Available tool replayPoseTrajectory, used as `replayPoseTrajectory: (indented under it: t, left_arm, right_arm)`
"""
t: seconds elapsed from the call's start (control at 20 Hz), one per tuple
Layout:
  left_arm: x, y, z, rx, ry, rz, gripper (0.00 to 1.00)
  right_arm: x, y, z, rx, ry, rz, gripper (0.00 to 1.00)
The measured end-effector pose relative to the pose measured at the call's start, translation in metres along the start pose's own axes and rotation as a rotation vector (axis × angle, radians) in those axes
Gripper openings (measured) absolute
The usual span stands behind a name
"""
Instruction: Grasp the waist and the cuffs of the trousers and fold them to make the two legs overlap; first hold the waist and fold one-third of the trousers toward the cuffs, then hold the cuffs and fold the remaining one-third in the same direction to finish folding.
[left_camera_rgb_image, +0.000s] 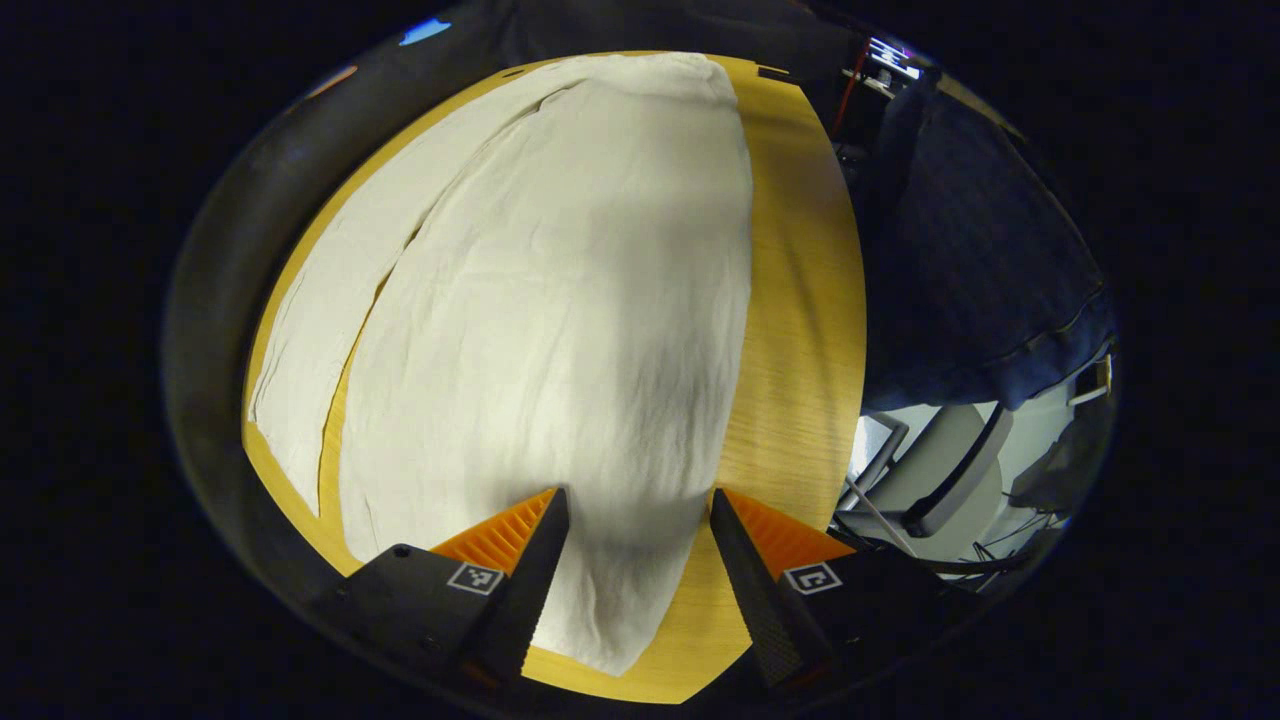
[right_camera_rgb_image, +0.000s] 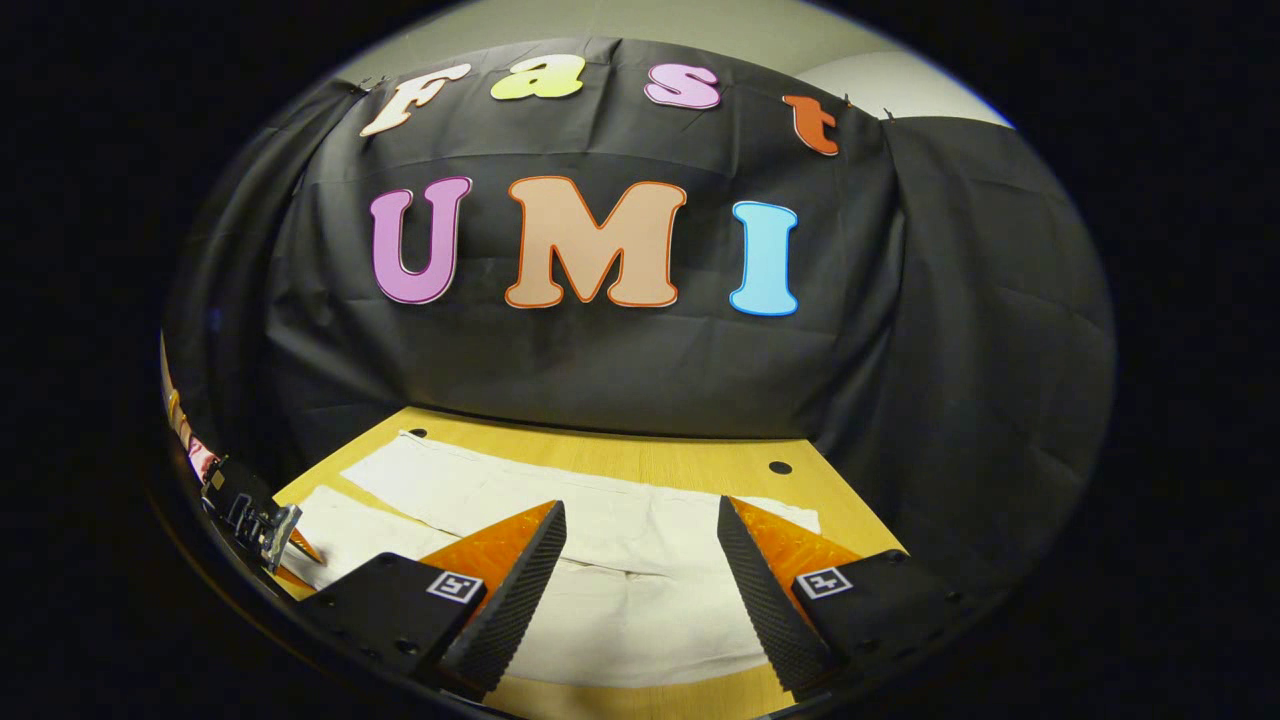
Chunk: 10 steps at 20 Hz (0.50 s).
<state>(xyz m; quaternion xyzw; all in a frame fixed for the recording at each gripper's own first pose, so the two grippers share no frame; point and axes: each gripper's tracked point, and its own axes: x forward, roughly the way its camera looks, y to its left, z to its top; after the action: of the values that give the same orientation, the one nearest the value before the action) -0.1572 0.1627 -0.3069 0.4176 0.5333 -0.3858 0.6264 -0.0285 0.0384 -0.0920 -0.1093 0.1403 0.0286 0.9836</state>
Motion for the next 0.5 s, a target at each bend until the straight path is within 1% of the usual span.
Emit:
replayPoseTrajectory:
  t: [0.05,0.1,0.2,0.25,0.3,0.35,0.4,0.5]
  left_arm:
    - [0.001,-0.001,0.005,0.001,-0.010,0.001,0.84]
    - [0.002,0.000,0.003,0.005,0.009,-0.002,0.82]
    - [0.005,-0.005,0.003,0.007,0.021,-0.028,0.79]
    - [0.006,-0.005,0.001,0.006,0.042,-0.045,0.74]
    - [0.006,-0.004,0.002,0.003,0.058,-0.053,0.72]
    - [0.006,-0.003,0.002,0.002,0.079,-0.057,0.71]
    - [0.005,-0.005,0.003,0.002,0.093,-0.061,0.71]
    - [0.004,-0.005,0.001,0.033,0.114,-0.066,0.67]
  right_arm:
    - [-0.001,0.000,-0.001,-0.003,0.002,-0.001,0.97]
    - [-0.001,-0.001,-0.002,-0.004,0.004,-0.003,0.98]
    - [0.000,-0.003,-0.005,-0.001,0.013,-0.006,0.98]
    - [0.001,-0.002,-0.006,0.002,0.018,-0.004,0.97]
    - [0.001,-0.002,-0.006,0.003,0.018,-0.001,0.97]
    - [0.001,-0.001,-0.005,0.000,0.018,0.005,0.97]
    - [0.000,-0.002,-0.007,-0.007,0.018,0.011,0.97]
    - [0.000,-0.002,-0.013,-0.026,0.031,0.033,0.97]
